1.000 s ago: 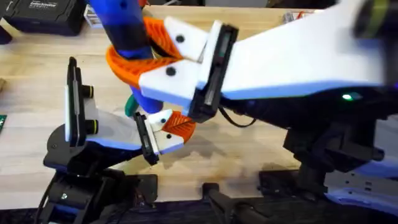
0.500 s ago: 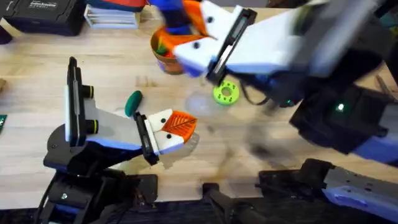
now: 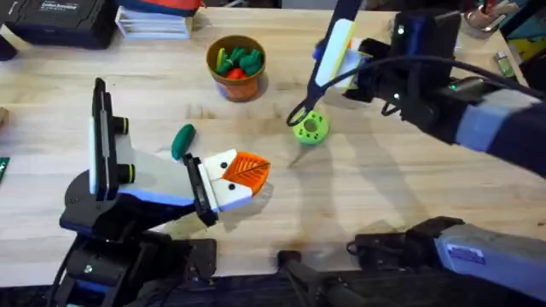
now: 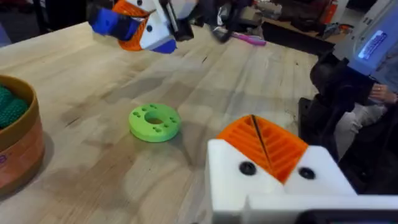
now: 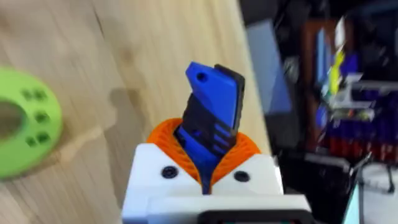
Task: Pick up the gripper from the table and insert it into the empty holder that is missing its gripper. Then pick up a screw, insert it into the mounting hole, and use the screwdriver to tighten it. Finally, clean up the table by picking up the vegetable and placing it into the bucket.
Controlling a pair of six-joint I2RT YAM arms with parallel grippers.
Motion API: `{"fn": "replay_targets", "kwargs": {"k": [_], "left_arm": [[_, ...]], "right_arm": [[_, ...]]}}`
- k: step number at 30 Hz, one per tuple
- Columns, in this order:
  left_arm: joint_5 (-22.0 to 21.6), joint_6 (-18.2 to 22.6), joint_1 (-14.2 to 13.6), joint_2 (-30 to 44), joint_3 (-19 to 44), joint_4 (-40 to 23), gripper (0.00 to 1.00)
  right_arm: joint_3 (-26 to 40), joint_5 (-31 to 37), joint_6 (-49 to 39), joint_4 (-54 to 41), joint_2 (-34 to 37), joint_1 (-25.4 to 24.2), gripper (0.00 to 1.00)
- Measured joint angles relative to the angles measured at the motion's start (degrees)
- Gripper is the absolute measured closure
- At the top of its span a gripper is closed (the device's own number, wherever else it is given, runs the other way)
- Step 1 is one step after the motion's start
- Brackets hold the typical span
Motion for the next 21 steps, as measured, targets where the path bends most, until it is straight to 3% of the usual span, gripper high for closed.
{"fn": "replay_targets", "kwargs": {"k": [5,13,16,17,21], "left_arm": [[0.0,0.0,0.0,0.0,0.0,0.0,0.996],[0.0,0.0,0.0,0.0,0.0,0.0,0.996],[0.0,0.0,0.0,0.0,0.0,0.0,0.996],[0.0,0.0,0.0,0.0,0.0,0.0,0.996],[0.0,0.0,0.0,0.0,0.0,0.0,0.996]], "right_arm": [[0.0,0.7,-2.7,0.0,7.0,-4.9,0.978],[0.0,1.1,-4.2,0.0,14.4,-5.3,0.965],[0.0,1.2,-3.6,0.0,14.4,-5.3,0.794],[0.0,1.3,-3.2,0.0,14.4,-5.2,0.695],[0.3,1.5,0.5,1.0,14.2,-5.2,0.131]]}}
